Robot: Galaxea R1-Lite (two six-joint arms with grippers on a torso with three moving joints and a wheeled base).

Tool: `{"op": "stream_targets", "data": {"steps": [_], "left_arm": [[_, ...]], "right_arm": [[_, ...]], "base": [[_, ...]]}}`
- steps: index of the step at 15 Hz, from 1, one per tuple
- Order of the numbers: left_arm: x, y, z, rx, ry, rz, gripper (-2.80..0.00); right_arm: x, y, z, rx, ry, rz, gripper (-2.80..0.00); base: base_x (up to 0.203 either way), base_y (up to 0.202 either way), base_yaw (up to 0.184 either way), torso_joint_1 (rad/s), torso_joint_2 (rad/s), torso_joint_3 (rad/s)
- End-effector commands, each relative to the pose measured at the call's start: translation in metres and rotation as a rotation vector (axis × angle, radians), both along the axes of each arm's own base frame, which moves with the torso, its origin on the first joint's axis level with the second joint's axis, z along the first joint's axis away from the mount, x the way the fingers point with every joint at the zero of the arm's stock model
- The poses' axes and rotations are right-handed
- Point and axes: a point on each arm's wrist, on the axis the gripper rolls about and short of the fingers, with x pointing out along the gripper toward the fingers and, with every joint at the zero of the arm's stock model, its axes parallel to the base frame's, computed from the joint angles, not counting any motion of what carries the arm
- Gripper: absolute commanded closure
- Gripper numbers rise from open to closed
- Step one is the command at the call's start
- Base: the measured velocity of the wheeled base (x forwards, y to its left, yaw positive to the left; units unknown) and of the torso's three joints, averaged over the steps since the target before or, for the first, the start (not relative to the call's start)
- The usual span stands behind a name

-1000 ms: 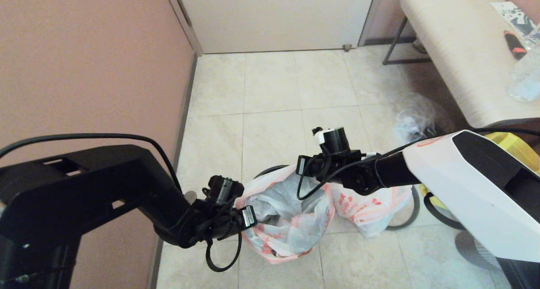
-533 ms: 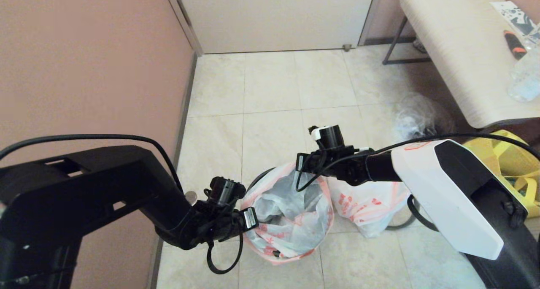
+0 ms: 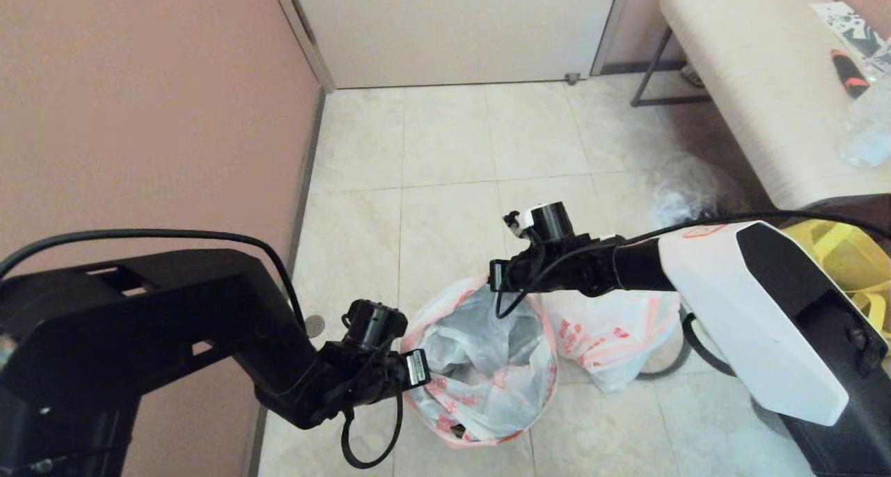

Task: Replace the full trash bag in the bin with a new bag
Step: Put the new garbage bag on the trash can

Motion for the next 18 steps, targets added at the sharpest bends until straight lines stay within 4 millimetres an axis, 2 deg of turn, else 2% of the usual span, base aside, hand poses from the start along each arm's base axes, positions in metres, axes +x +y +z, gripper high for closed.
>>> {"op": "stream_targets", "data": {"steps": [1,3,5,7,13,14,16,17,18], "left_arm": [[-0.001,0.0,-0.002,0.001,0.003,0.001,0.0],[-0.005,0.0,-0.002,0.014,0.004,-0.018,0.0],[-0.011,-0.001,-0.002,0.022,-0.005,-0.048,0.0],[-0.015,-0.002,-0.002,0.017,-0.045,-0.072,0.0],[-0.018,-0.002,-0.002,0.012,-0.064,-0.098,0.0],[-0.018,-0.002,-0.003,0.01,-0.063,-0.1,0.0],[-0.017,-0.002,-0.003,0.01,-0.063,-0.099,0.0],[-0.017,-0.002,-0.003,0.01,-0.063,-0.099,0.0],[-0.017,-0.002,-0.003,0.01,-0.063,-0.099,0.0]], "right_arm": [[-0.01,-0.007,0.029,0.033,0.011,0.045,0.0],[-0.015,-0.011,0.032,0.011,0.049,0.123,0.0],[-0.013,-0.01,0.024,0.0,0.049,0.13,0.0],[-0.009,-0.007,0.024,0.02,0.011,0.132,0.0],[-0.002,0.0,0.01,0.038,-0.035,0.139,0.0],[-0.003,-0.001,0.016,0.041,-0.041,0.137,0.0],[-0.017,-0.006,0.042,0.061,-0.056,0.13,0.0],[-0.029,-0.008,0.056,0.066,-0.058,0.136,0.0],[-0.044,-0.009,0.058,0.055,-0.032,0.15,0.0]], "base": [[0.0,0.0,0.0,0.0,0.0,0.0],[0.0,0.0,0.0,0.0,0.0,0.0],[0.0,0.0,0.0,0.0,0.0,0.0],[0.0,0.0,0.0,0.0,0.0,0.0],[0.0,0.0,0.0,0.0,0.0,0.0],[0.0,0.0,0.0,0.0,0.0,0.0],[0.0,0.0,0.0,0.0,0.0,0.0],[0.0,0.0,0.0,0.0,0.0,0.0],[0.0,0.0,0.0,0.0,0.0,0.0]]}}
